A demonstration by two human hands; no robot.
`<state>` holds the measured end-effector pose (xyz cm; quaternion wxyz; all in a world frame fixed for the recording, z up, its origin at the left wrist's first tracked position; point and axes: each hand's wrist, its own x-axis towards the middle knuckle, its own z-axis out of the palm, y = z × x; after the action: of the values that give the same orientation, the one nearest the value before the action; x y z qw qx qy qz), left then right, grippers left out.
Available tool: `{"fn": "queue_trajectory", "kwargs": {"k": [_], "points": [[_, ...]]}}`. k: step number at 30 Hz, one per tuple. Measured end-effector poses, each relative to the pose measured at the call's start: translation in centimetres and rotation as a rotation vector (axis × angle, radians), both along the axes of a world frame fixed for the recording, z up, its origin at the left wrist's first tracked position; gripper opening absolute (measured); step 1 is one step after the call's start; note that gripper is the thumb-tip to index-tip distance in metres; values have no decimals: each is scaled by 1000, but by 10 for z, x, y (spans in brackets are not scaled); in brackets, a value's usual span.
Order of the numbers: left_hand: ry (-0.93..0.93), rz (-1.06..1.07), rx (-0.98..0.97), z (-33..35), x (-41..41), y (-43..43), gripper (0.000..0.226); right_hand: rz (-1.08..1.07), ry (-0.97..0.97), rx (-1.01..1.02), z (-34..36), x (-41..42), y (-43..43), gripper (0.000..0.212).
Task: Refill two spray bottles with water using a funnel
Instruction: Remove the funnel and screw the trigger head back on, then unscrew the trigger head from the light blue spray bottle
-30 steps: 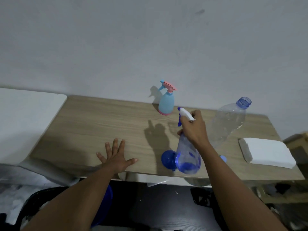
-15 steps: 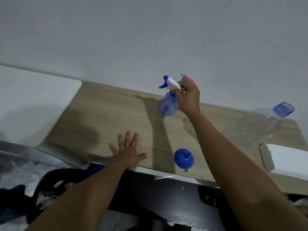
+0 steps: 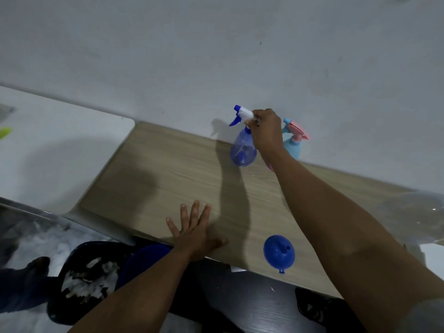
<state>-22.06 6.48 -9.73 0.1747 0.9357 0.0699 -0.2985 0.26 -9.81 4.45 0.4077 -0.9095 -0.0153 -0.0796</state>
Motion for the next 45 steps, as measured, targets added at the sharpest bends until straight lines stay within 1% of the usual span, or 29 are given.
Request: {"fn": "queue_trajectory", "kwargs": {"k": [3,5,8,10,13,16,18,20,22,24,26,29,30,33,34,35,38,42,45], "points": [[-6,-4,-4,0,0,0,119,3,-3,-10,-1,6,-2,14],[-9,-6,-14,0,-1,1,119,2,9,-10,-3,9,-4,19],[-12,-3,-14,-2,-1,2,119,42,8,3,-1,4,-6,49],[-17,-1,-9,-3,-1,2,120,73,-26,-40,2,-1,-8,58],[-28,10,-10,-3,-1,1,119,69,-147,-102,9,-12,-15,58],[-35,-4,4,-4,-3,2,116,36,-302,-74,12,-34,-23,47],[-32,-16,11,-4,-3,3,114,20,-326,-34,8,-54,-29,38],[-51,-12,-1,-4,-5,3,114,7,-283,-1,-4,-76,-36,31],[-91,14,-34,-4,-6,2,115,-13,-195,-16,-24,-98,-48,26],[-142,53,-52,-3,-3,-2,115,-43,-93,-28,-48,-117,-62,26],[-197,87,-60,2,3,-11,106,-102,6,-16,-68,-128,-79,28],[-329,43,-112,19,23,-40,92,-196,117,33,-82,-128,-102,33],[-368,35,-181,26,34,-53,87,-229,136,64,-83,-123,-109,34],[-415,143,-541,43,81,-96,71,-323,175,136,-83,-99,-131,36],[-444,161,-609,47,97,-109,66,-339,186,150,-82,-90,-137,38],[-482,157,-632,51,115,-120,61,-339,193,154,-81,-80,-142,39],[-543,115,-621,65,163,-151,52,-262,198,161,-74,-56,-151,44],[-503,78,-515,63,203,-170,66,-177,234,186,-71,-37,-150,49],[-500,52,-533,59,213,-174,65,-110,235,205,-74,-34,-149,45]]}}
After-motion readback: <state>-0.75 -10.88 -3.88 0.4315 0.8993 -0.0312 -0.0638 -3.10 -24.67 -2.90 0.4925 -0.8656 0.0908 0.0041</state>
